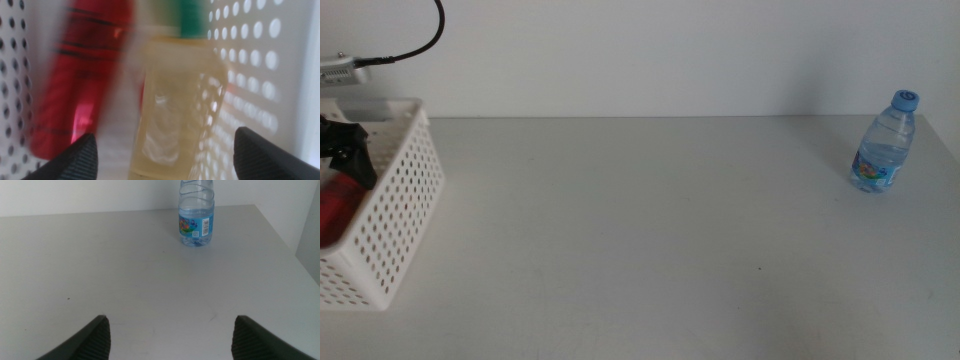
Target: Use arms to grab the bottles and put them into the dustbin to the left of the table.
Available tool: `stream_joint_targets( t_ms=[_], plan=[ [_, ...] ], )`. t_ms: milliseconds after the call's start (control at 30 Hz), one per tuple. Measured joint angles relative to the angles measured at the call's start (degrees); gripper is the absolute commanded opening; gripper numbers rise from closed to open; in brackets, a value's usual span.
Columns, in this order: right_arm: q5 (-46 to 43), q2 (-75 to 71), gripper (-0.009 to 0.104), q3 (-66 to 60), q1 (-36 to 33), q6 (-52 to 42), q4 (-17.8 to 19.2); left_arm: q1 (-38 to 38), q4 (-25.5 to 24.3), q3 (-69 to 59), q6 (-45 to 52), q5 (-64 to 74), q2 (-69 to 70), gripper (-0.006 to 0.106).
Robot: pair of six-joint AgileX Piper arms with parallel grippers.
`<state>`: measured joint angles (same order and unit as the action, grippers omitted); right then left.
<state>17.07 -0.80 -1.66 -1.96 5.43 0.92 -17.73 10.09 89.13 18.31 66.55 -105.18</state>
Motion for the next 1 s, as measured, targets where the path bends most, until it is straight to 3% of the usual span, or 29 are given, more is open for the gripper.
stream_joint_targets(
  t_ms=[267, 533, 800, 1000],
  plan=[
    [0.00, 0.00, 0.062, 0.00, 0.00, 0.00, 0.00, 0.00, 4.65, 1.74, -0.15, 0.05, 2.49, 0.094],
    [0.00, 0.00, 0.062, 0.00, 0.00, 0.00, 0.00, 1.29, 18.35, 2.12, 1.80, 2.21, 11.08, 0.094],
    [0.00, 0.00, 0.062, 0.00, 0.00, 0.00, 0.00, 12.97, 19.67, 1.78, 5.56, 0.54, 17.80, 0.094],
    [0.00, 0.00, 0.062, 0.00, 0.00, 0.00, 0.00, 21.67, 14.53, -4.36, 4.15, -5.27, 25.82, 0.094]
  ],
)
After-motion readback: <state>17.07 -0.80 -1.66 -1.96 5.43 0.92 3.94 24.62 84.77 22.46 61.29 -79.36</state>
